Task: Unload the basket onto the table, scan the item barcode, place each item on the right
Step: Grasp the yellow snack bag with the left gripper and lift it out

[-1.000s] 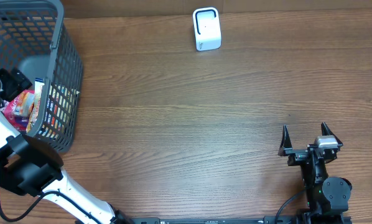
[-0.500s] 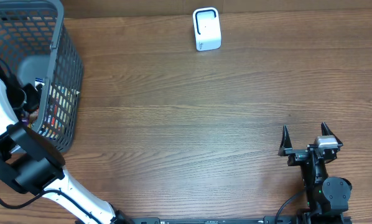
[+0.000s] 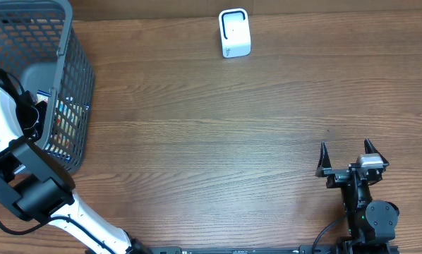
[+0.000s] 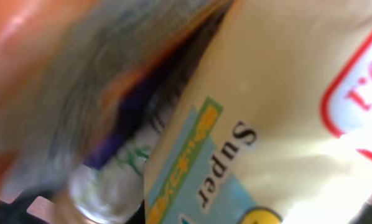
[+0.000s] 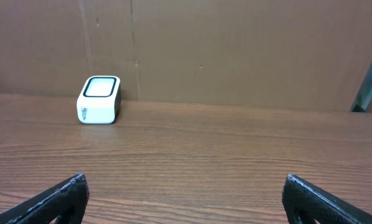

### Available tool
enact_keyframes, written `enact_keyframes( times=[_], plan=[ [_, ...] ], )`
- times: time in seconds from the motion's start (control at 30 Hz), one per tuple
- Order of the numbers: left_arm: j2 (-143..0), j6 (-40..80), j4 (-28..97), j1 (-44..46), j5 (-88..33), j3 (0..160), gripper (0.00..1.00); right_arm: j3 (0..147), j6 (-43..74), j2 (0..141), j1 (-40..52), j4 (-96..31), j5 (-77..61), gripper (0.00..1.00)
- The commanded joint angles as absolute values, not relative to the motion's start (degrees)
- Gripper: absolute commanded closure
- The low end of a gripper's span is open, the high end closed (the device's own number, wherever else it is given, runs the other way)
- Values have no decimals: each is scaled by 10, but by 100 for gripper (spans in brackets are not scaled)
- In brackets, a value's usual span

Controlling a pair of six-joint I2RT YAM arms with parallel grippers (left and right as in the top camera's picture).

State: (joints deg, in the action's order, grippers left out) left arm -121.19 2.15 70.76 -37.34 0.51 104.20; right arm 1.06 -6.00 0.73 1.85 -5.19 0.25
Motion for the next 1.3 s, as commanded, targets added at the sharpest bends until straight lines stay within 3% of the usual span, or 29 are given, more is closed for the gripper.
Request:
enact_keyframes(
  times=[0.0, 0.37, 0.67, 0.87, 1.1, 1.27],
  plan=[
    [-1218, 41, 715, -376, 19, 1051, 96, 5, -61, 2, 16, -48, 4, 0],
    [-1218, 112, 846, -376, -11, 1343, 96, 5, -61, 2, 16, -48, 4, 0],
    [-1217, 120, 928, -376, -143, 1578, 96, 5, -60, 2, 16, -48, 4, 0],
    [-1217, 110, 960, -358, -340, 1694, 96, 5, -60, 2, 16, -48, 4, 0],
    [-1214, 114, 968, -286, -472, 1789, 96, 5, -61, 2, 16, -48, 4, 0],
    [-1214, 116, 968, -149, -473, 1784, 96, 5, -61, 2, 16, -48, 4, 0]
  ],
)
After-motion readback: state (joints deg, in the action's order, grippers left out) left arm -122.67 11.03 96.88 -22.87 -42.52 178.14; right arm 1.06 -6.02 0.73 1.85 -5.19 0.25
